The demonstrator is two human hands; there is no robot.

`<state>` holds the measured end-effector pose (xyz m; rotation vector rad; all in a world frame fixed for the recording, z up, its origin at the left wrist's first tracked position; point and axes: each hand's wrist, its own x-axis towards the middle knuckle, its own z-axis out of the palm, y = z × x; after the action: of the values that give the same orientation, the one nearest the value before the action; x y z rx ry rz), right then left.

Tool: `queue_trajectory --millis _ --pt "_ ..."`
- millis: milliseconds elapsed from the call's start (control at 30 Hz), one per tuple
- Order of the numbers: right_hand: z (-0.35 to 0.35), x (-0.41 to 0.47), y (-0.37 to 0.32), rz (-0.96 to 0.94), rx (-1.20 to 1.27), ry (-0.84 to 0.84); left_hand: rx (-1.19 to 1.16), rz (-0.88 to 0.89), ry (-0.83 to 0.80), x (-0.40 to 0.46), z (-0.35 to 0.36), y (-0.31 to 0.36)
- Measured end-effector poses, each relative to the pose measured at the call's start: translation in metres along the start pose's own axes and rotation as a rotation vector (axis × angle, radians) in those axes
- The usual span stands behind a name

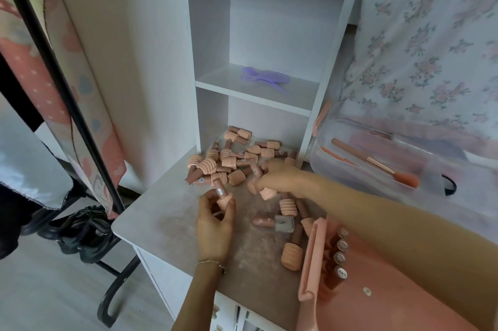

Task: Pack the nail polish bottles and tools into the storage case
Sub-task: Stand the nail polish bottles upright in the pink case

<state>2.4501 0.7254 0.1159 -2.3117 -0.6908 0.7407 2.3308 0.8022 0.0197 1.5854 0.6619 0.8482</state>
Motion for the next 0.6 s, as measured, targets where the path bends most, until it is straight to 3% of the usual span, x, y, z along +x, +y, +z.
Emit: queue_trajectory --millis 167,333,467,600 --pt "-0.026 -0.061 -0.013 -0.233 0.161 0.166 -0.022 -0.046 -0.068 0.003 -0.011 0.006" --pt "-0.042 -0.135 0.013 -0.340 0.148 0.267 -0.216 -0.176 -0.285 -0.028 -0.015 0.033" --pt "-0.043 -0.178 0.048 -0.373 0.088 0.357 -0.381 -0.257 -0.451 -0.071 -0.012 0.057" --pt "-0.045 -0.206 0.084 -0.310 0.108 0.358 -0.361 -0.234 -0.420 -0.106 0.004 0.077"
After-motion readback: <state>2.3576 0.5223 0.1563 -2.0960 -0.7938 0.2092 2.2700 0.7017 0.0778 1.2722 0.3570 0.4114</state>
